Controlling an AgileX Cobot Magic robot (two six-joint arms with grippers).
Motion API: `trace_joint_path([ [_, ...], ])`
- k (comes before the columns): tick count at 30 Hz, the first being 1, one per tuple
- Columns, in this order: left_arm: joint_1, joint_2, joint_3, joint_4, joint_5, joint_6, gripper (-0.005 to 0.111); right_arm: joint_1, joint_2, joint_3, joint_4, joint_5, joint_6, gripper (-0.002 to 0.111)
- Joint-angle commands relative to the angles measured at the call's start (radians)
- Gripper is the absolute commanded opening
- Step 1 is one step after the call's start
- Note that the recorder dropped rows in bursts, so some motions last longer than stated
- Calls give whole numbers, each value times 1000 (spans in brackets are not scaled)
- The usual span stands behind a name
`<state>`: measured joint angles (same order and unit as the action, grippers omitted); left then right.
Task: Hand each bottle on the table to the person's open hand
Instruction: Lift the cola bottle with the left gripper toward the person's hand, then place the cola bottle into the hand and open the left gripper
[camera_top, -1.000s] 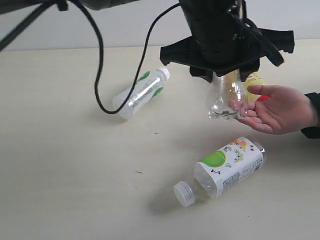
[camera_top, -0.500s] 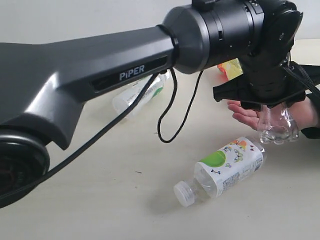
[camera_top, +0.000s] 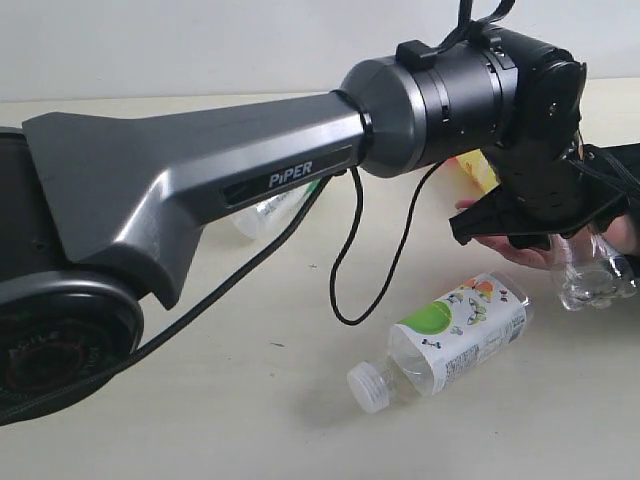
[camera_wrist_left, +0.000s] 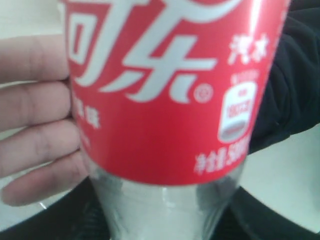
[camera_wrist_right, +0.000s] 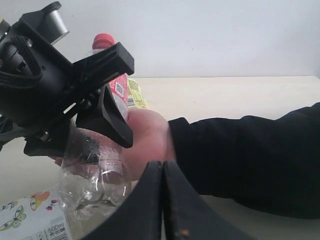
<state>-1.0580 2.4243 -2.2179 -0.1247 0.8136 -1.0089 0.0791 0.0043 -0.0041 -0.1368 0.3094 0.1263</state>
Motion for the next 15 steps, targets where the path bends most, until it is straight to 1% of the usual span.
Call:
trace_joint_path([
  [1,2,-8,-7,-54,-13,-9,0,-6,-4,4,-2,-3,0,0],
  [5,4,-8,-7,-65,15,-9,0,-6,-4,4,-2,-3,0,0],
  [8,21,-8,-7,-91,34,-9,0,-6,-4,4,-2,-3,0,0],
  [12,42,-8,-7,-150,42,51,0,-6,-4,4,-2,-3,0,0],
  [15,54,-8,-7,-162,45,63,0,-6,-4,4,-2,-3,0,0],
])
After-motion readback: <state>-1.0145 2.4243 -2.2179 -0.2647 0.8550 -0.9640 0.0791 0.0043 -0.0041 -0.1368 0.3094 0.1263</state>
